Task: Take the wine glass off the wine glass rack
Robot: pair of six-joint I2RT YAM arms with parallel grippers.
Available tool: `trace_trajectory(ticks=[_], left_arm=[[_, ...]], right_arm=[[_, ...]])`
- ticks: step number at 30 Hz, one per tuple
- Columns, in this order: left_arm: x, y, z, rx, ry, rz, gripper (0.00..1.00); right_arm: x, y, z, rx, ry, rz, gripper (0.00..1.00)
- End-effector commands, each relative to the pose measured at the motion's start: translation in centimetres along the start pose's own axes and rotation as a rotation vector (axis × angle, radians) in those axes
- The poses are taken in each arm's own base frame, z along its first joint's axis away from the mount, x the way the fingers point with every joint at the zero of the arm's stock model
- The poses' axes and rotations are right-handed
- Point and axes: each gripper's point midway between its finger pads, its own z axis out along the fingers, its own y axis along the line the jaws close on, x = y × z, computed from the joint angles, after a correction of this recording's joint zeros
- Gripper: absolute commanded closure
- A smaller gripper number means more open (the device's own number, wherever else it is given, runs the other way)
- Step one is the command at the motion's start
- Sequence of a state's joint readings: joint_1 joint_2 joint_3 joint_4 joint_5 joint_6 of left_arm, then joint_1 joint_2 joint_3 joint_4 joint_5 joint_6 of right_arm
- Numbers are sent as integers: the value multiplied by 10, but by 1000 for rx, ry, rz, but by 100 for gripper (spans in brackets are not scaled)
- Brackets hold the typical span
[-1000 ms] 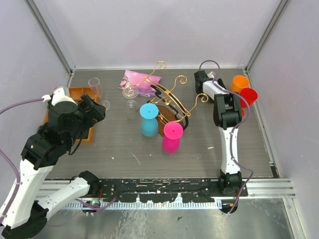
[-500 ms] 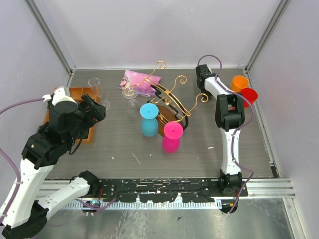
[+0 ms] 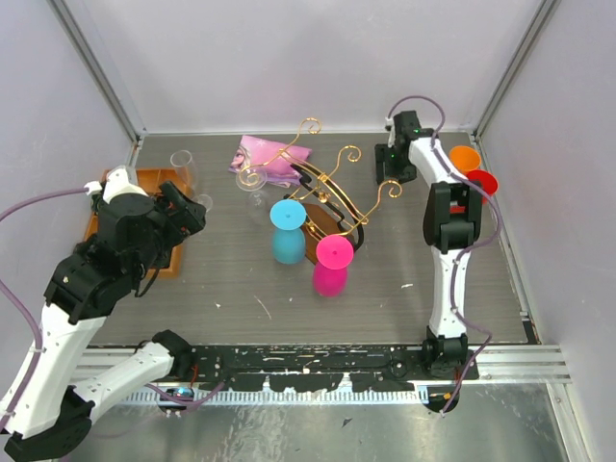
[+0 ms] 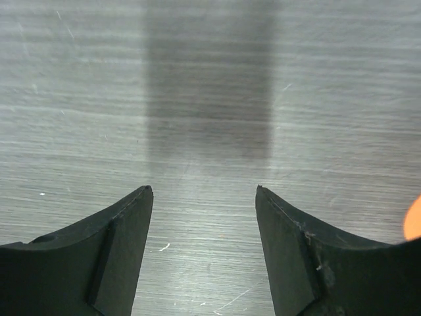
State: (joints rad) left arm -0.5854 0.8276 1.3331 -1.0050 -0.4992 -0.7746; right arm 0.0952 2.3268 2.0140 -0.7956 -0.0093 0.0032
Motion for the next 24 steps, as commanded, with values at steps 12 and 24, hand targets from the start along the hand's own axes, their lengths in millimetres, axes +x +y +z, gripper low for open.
trace_trajectory(ticks=[12,24], left_arm=[[-7,10,-13,-10,-29,1,1],[38,-22,12,45,222,88,1]], right_arm=[[-101,30,-303,-192,-671,68,42],[77,120,-424,-662,-504,185,41]])
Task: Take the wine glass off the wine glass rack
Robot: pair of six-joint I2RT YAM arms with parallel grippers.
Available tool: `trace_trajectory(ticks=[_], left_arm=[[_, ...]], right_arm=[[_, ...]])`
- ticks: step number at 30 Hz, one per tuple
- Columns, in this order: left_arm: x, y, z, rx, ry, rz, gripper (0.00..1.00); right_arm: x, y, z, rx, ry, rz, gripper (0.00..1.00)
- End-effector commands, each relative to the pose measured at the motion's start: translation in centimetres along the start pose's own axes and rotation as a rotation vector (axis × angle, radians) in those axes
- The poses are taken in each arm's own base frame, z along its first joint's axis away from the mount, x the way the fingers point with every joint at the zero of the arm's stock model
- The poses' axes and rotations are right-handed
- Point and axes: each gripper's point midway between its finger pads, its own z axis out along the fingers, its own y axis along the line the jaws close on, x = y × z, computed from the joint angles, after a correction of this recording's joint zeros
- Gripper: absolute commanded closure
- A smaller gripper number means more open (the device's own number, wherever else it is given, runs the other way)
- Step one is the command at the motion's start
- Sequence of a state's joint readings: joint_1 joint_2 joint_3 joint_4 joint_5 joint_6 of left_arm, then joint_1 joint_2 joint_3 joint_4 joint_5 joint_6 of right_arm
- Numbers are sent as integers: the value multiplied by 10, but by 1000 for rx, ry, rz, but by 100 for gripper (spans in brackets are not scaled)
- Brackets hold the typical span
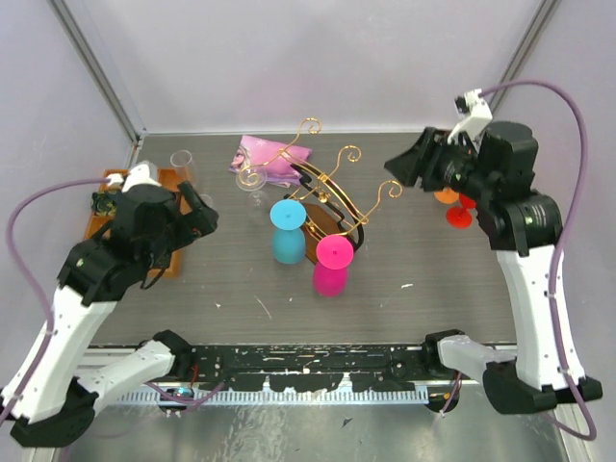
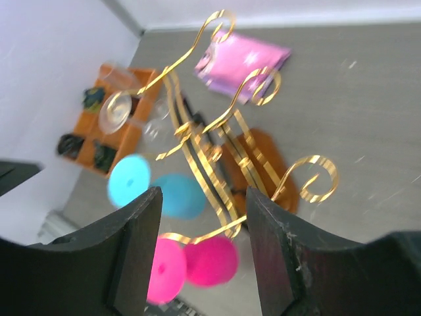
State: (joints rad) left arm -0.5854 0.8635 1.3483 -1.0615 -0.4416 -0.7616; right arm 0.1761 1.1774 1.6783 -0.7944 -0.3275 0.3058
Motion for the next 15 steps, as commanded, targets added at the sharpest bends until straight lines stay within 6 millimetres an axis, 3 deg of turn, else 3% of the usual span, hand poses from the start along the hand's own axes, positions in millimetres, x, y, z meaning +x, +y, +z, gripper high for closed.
trace_trajectory(ticks=[1,5,9,15], left_arm=[[22,-26,14,56,152,46,1],[25,-36,19,79,175,32,1],[28,-45,24,105,193,33,1],[36,-51,33,106,237,45,1]], right_arm=[[57,26,-24,-105,203,207,41],[98,37,-40,-158,322,308,42],[142,33,-43,-149,408,376,43],[166,44,-42,-212,445,438,44]])
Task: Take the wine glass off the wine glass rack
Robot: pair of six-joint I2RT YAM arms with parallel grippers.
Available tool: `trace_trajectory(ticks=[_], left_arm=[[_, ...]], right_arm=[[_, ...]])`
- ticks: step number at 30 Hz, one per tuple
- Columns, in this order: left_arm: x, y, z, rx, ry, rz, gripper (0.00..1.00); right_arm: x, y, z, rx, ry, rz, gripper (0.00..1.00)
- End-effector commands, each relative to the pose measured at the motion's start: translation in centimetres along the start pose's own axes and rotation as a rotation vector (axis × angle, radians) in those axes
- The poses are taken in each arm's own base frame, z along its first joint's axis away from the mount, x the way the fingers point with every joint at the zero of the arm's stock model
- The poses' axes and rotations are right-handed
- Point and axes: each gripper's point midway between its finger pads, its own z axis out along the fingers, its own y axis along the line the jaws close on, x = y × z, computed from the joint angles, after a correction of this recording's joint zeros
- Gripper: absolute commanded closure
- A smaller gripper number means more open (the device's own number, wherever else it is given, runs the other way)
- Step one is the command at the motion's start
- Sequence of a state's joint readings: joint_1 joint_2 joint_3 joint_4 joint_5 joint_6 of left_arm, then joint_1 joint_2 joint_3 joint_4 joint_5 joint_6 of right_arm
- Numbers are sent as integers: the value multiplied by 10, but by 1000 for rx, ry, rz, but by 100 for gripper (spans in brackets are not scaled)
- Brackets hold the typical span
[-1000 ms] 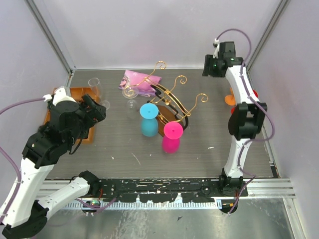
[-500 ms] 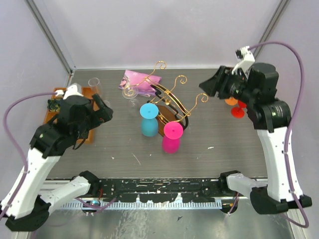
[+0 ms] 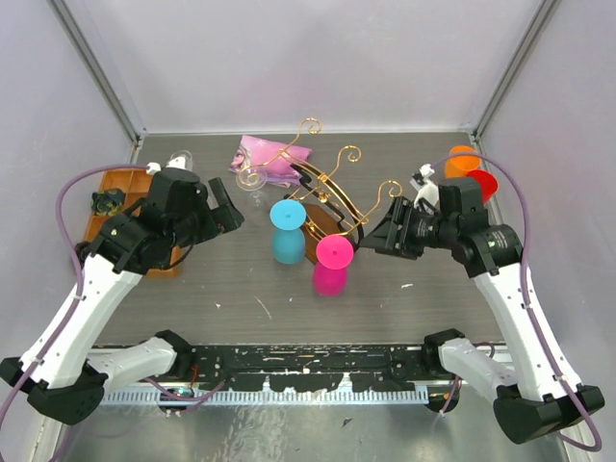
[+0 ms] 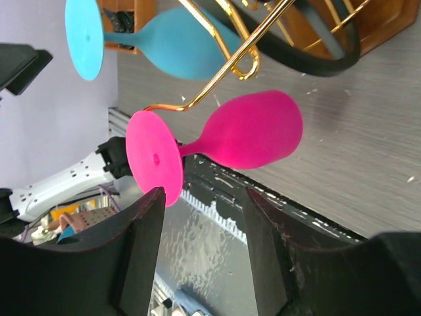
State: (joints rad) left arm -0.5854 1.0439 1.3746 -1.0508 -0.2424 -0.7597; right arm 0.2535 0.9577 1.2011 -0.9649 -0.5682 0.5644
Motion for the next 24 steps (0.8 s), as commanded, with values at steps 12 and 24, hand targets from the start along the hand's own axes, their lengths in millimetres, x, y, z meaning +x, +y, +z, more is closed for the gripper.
trace_trajectory(ticks=[12,24], left_arm=[[-1,-17,3,70,8,-26,1],[0,-12,0,61,-1,-25,1]], right_arm=[[17,28,22,-166,41,14,45],[22,37,47,-202,61,5,77]])
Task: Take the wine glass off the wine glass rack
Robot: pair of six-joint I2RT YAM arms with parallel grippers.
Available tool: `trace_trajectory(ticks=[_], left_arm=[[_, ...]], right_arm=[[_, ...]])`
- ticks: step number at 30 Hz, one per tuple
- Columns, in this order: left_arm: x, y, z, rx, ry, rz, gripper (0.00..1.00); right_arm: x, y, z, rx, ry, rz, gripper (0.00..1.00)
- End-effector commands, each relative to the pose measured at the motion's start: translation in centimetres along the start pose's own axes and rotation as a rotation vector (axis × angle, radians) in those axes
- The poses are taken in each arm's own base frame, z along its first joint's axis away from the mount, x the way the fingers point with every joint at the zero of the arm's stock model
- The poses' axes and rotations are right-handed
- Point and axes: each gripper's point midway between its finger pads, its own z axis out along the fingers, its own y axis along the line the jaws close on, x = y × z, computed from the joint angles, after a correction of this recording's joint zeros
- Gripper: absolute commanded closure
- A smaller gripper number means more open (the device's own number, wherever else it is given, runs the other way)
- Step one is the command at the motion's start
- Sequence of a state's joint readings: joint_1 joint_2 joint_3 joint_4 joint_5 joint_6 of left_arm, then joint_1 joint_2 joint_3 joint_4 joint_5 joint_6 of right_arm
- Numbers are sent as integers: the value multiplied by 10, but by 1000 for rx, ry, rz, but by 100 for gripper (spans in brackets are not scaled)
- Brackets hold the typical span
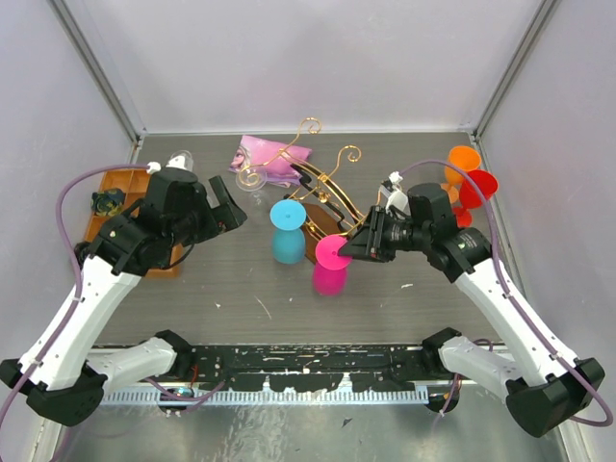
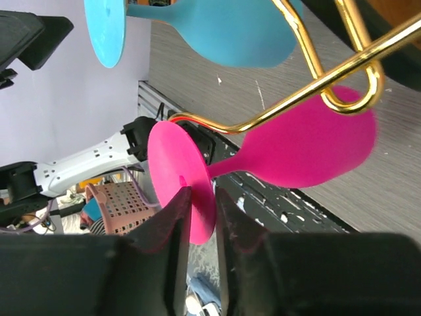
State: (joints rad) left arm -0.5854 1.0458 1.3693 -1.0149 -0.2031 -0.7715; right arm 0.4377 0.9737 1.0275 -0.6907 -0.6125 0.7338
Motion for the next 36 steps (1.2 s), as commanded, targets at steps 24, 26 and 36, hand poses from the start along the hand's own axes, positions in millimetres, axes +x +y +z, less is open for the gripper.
trace_trajectory(ticks=[24,26,36], left_arm=[[3,7,-10,12,-25,-10,1],[3,7,-9,12,-21,-12,1],[4,9,-11,5,-20,-7,1]], right_arm=[[-31,38,8,-144,-108,1,99],[-34,37,9,-137,-122,-6,99],[-50,49,7,-159,-177,-12,99]])
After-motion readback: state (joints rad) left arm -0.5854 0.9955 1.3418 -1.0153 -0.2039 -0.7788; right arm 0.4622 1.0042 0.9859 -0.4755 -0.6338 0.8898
